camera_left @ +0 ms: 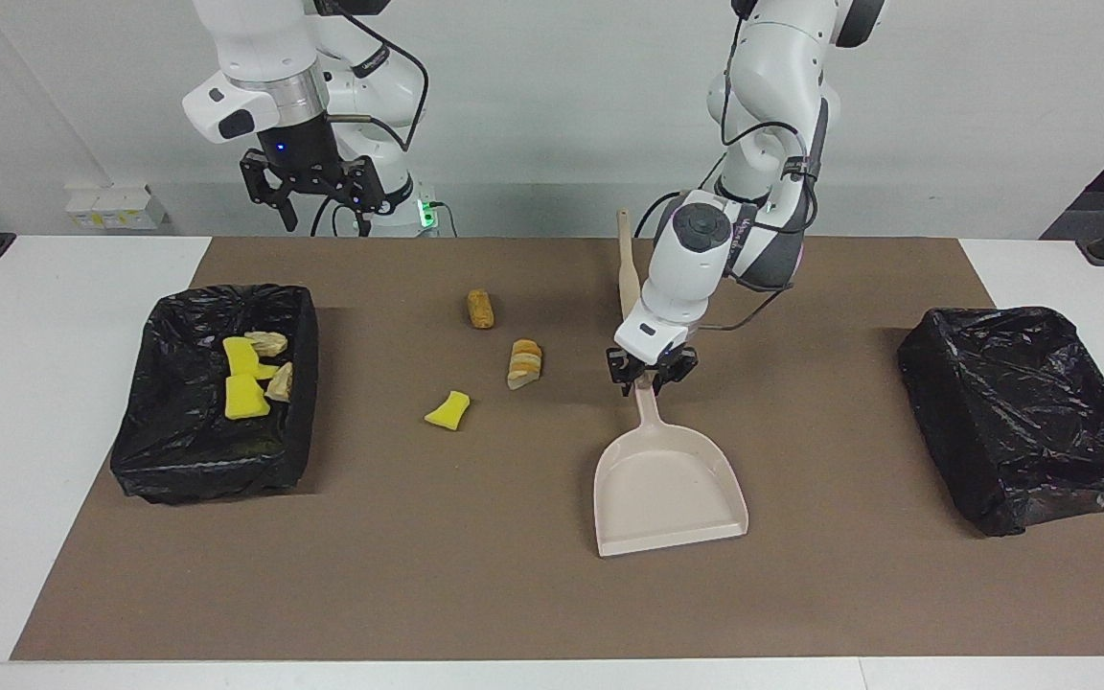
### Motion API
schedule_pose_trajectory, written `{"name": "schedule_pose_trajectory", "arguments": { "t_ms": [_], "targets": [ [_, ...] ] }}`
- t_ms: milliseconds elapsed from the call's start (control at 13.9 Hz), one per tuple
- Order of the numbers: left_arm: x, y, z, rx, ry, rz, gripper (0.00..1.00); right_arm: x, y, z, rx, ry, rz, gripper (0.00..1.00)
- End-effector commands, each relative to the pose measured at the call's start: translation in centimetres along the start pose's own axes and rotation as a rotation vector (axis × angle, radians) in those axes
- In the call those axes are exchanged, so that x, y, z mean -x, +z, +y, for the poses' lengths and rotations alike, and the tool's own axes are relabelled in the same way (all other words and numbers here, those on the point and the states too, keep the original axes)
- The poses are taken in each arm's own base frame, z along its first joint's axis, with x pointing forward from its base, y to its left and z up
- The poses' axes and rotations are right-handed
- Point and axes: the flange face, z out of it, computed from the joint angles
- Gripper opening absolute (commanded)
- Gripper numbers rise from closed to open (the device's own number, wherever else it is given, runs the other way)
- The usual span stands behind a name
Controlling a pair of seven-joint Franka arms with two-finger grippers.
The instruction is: Sweep and dump trash in bin
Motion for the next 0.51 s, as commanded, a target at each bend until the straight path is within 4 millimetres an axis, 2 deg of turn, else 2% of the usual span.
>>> {"name": "schedule_pose_trajectory", "arguments": {
  "t_ms": [0, 216, 289, 433],
  "targets": [
    [-2.0, -2.5, -2.3, -0.019, 0.046, 0.061, 0.0, -0.3, -0.2, -0.6, -0.007, -0.041, -0.025, 1.0],
    [-4.4, -3.6, -7.2, -0.047, 0.198, 0.038, 0.0, 1.5, 0.3, -3.0, 0.0, -0.09, -0.05, 1.0],
    [-4.9, -3.7, -8.9, -0.058, 0.23, 0.0, 0.0, 2.5, 0.6, -4.7, -0.007, -0.124, -0.059, 1.0],
    [-6.0, -3.9, -13.6, -0.069, 0.304, -0.045, 0.0, 4.5, 1.7, -7.8, -0.044, -0.133, -0.097, 1.0]
  ]
}}
